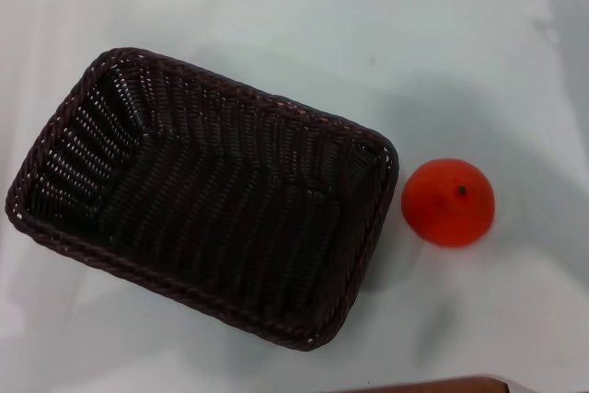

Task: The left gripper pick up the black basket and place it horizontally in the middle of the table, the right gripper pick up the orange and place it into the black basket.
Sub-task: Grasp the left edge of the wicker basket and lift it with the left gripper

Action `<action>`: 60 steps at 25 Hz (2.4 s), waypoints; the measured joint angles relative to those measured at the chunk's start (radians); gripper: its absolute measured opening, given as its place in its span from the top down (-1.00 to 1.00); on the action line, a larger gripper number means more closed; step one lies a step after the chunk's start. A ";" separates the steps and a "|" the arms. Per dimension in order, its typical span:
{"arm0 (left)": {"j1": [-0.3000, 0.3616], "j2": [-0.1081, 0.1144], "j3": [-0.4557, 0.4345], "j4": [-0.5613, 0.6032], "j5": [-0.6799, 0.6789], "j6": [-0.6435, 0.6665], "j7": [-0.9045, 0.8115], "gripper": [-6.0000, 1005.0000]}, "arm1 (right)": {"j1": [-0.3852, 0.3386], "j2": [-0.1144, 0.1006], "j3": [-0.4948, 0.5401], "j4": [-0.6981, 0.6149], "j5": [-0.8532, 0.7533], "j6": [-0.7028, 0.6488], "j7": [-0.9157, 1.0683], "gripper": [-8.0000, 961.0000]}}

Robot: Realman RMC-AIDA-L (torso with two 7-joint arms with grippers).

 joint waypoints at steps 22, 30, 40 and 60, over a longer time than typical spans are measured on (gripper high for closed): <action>0.005 0.018 0.014 0.125 0.089 -0.034 -0.284 -0.75 | 0.034 0.000 0.001 0.014 0.000 0.004 0.007 -0.86; 0.000 0.064 0.060 0.361 0.213 -0.036 -0.682 -0.74 | 0.041 -0.002 0.036 0.013 0.000 0.027 0.008 -0.80; -0.047 0.161 0.147 0.755 0.449 -0.037 -1.267 -0.74 | 0.053 -0.006 0.067 0.002 0.000 0.061 0.006 -0.80; -0.273 0.159 0.484 1.316 1.385 -0.052 -1.814 -0.71 | 0.074 -0.007 0.104 0.000 0.000 0.128 -0.001 -0.80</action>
